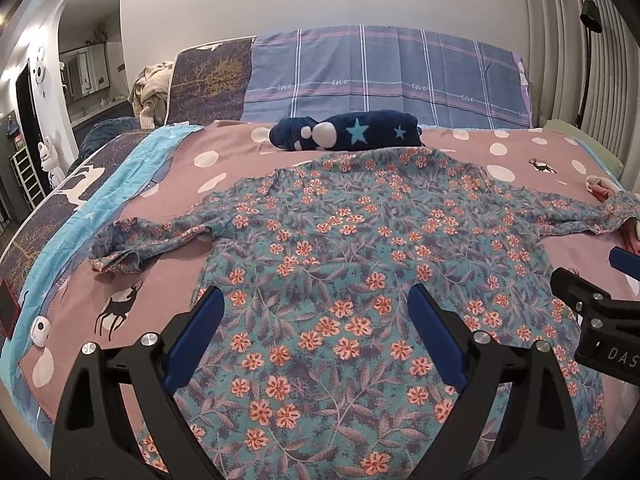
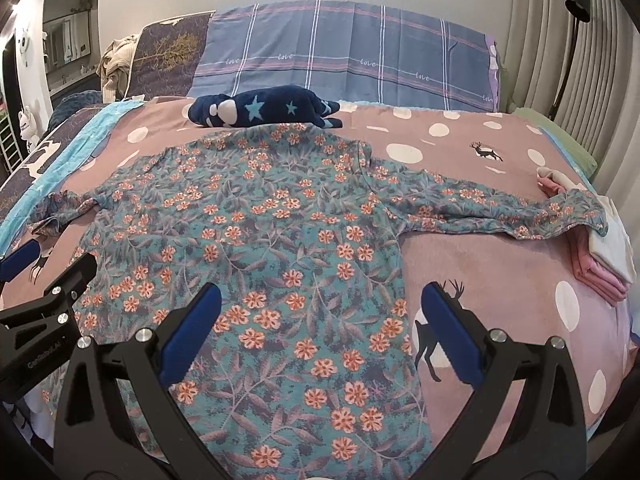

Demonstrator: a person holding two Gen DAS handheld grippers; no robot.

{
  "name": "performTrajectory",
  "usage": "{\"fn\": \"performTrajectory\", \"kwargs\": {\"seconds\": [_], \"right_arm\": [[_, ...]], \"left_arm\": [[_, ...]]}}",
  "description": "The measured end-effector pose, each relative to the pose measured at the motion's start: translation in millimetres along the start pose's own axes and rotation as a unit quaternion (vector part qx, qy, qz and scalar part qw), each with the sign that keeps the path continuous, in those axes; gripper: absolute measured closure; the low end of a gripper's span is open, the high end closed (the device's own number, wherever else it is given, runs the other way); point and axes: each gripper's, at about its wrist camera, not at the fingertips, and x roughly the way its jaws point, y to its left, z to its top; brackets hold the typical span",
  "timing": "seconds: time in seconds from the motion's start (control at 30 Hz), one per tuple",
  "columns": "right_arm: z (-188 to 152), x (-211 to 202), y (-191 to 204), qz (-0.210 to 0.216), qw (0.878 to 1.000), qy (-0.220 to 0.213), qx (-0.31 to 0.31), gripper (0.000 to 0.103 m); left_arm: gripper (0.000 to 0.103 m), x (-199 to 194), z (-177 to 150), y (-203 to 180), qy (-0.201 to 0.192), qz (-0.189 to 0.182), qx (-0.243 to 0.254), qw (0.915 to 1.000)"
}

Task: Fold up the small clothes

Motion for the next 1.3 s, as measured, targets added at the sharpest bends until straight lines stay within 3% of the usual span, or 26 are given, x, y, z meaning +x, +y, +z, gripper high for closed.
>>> {"fn": "performTrajectory", "kwargs": {"seconds": [0.43, 0.5, 0.57, 0.7, 0.87, 1.3], "right_arm": [[0, 0, -1, 0.01, 1.0, -0.005, 0.011, 0.029], [0, 1, -2, 0.013, 1.0, -0.004, 0.013, 0.038], [0, 2, -4, 0.023, 1.0, 0.002, 0.019, 0.053], [-2, 4, -2, 0.034, 0.999, 0.009, 0.019, 0.067], [-4, 4, 2, 0.037, 0.999, 0.011, 0.009, 0.068], [-7, 7, 5, 0.044, 0.999, 0.017, 0.011, 0.068]], "left_arm": [[0.01, -2, -1, 6, -0.003, 0.001, 0.0, 1.0], [0.011, -2, -1, 7, -0.003, 0.001, 0.001, 1.0], [0.011, -2, -1, 7, -0.002, 0.0, 0.0, 1.0], [0.018, 0, -2, 11, 0.003, -0.017, -0.004, 0.9998], [0.025, 3, -6, 11, 0.017, -0.024, 0.002, 0.9996], [0.025, 17, -15, 21, 0.041, -0.014, -0.012, 0.999]]}}
